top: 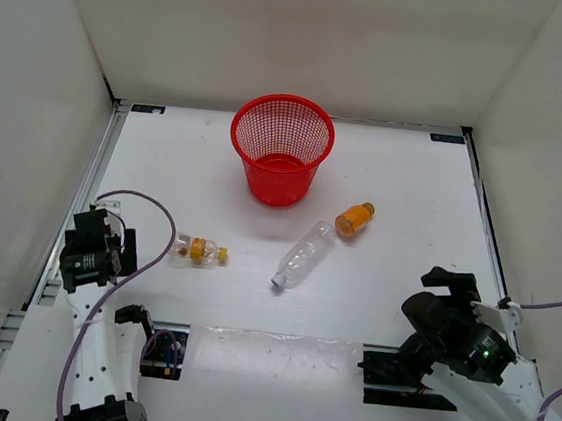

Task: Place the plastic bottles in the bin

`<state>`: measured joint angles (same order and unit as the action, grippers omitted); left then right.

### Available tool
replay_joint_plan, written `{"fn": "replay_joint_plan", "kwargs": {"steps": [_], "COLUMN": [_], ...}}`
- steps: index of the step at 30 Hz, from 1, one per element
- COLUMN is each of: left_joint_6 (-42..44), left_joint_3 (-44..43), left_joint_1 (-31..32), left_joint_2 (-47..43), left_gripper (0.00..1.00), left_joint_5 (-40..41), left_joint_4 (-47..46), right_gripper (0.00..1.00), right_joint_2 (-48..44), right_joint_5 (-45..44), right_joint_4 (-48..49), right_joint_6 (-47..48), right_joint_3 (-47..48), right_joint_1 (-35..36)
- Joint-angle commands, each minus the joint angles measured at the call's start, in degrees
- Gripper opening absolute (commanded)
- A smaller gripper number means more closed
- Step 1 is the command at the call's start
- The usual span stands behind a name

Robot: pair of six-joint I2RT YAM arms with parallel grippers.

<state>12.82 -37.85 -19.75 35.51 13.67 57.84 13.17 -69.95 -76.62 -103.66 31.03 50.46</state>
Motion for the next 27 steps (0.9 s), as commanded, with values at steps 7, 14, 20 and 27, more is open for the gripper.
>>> {"fn": "replay_joint_plan", "kwargs": {"steps": [7, 14, 20, 27], "left_joint_6": [10.7, 26.4, 35.6, 42.1], "left_joint_3": [-9.5, -30.7, -38.1, -22.8], "left_joint_1": [0.2, 2.2, 22.4, 49.6], "left_joint_2": [1.2, 18.8, 26.2, 31.1], "left_gripper": [1.0, 1.0, 1.0, 1.0], "left_joint_5": [-10.8, -29.0, -29.7, -5.8], "left_joint_4": [1.5, 12.5, 13.7, 7.2], "right_gripper": [1.0, 1.0, 1.0, 1.0], "right_joint_2": [27.9, 54.0, 50.6, 51.7], "right_joint_5": [2.2, 31.1, 53.9, 53.3], "right_joint_4": [17.7, 20.9, 33.4, 33.4], "right_joint_6": [40.4, 59.5, 58.9, 60.0], "right_joint_3": [14.6, 41.4, 32.1, 31.0], "right_joint_1": [-0.1, -18.2, -31.6, -32.2]}}
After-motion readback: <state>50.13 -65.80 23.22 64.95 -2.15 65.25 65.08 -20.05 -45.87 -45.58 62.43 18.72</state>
